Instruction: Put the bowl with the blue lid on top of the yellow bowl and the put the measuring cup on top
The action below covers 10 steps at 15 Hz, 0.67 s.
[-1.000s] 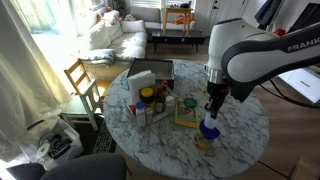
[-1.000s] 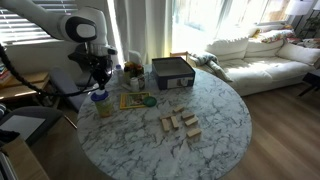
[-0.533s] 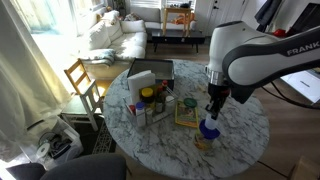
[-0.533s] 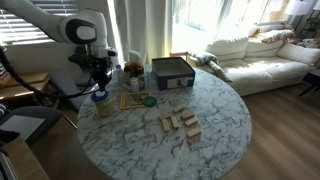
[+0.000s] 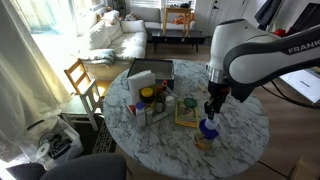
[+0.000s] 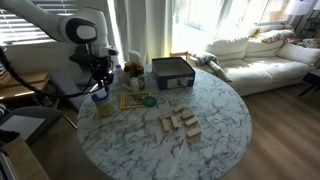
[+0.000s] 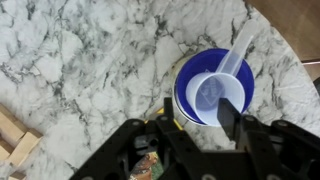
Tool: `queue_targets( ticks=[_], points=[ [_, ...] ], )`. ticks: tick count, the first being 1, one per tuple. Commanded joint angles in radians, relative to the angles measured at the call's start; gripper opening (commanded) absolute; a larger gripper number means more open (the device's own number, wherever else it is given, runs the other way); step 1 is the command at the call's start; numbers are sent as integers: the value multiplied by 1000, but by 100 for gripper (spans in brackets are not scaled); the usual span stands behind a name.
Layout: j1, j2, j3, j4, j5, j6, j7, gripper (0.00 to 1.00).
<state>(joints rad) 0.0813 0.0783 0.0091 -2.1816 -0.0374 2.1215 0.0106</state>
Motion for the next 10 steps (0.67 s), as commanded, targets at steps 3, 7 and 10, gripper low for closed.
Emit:
queue_targets(
  ticks=[3,7,10],
  points=[
    [-18,-45,8,-46,-18,39,0,88],
    [-21,-51,7,-47,-25,35,0,87],
    [-22,-64,8,-48,-21,37,4,98]
  ],
)
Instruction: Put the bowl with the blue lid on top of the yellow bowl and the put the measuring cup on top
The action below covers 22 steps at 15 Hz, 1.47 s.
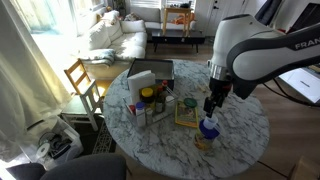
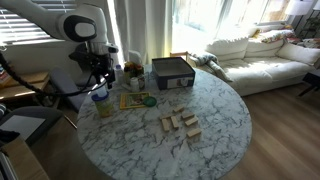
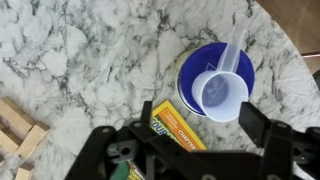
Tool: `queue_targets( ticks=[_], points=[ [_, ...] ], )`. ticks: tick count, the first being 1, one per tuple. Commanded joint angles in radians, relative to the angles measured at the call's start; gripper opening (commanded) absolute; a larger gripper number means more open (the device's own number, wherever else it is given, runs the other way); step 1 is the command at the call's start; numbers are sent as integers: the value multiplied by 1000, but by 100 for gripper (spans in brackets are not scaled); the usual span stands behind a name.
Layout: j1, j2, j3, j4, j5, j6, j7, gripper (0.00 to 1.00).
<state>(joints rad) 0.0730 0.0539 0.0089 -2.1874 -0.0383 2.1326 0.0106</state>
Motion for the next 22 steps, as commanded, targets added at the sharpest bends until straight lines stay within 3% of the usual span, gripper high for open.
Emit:
queue_targets(
  ticks=[1,12,15,19,20,22],
  points=[
    [-14,-45,9,-41,-18,21,1,100],
    [-10,-206,22,-37,-16,-37,-29,100],
    [-10,-252,25,-22,12,-66,0,100],
    [-19,-293,41,2,9,-132,168,100],
    [-14,-265,33,9,4,-102,98,100],
    [-15,-282,38,12,5,-114,140,100]
  ],
)
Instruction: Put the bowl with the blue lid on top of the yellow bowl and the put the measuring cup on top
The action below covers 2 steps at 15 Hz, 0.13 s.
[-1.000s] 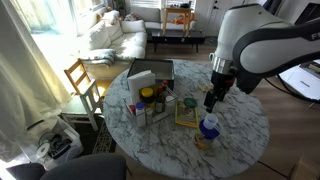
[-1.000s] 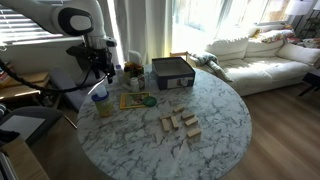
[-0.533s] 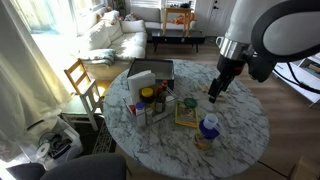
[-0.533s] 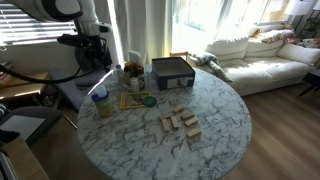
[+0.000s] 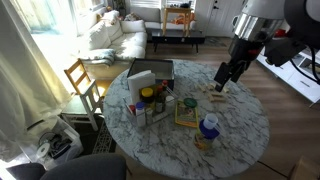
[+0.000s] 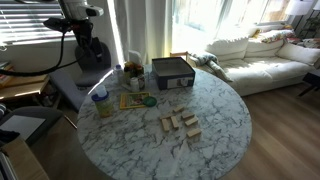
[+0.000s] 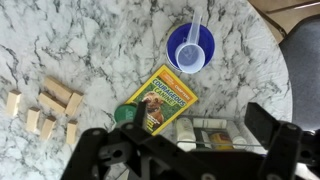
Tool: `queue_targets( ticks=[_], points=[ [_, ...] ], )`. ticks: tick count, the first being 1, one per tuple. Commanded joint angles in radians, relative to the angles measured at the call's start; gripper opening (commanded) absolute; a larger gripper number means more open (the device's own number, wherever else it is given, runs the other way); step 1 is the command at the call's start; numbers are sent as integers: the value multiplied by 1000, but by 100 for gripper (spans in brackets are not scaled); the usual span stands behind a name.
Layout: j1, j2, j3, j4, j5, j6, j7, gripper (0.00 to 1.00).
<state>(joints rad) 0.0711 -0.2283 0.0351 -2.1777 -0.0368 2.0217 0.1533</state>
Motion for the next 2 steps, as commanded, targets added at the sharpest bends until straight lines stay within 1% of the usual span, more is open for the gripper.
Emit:
queue_targets(
  ticks=[1,2],
  points=[
    [-14,-2,13,2,3,-5,4,100],
    [-14,-2,14,2,3,-5,8,100]
  ],
)
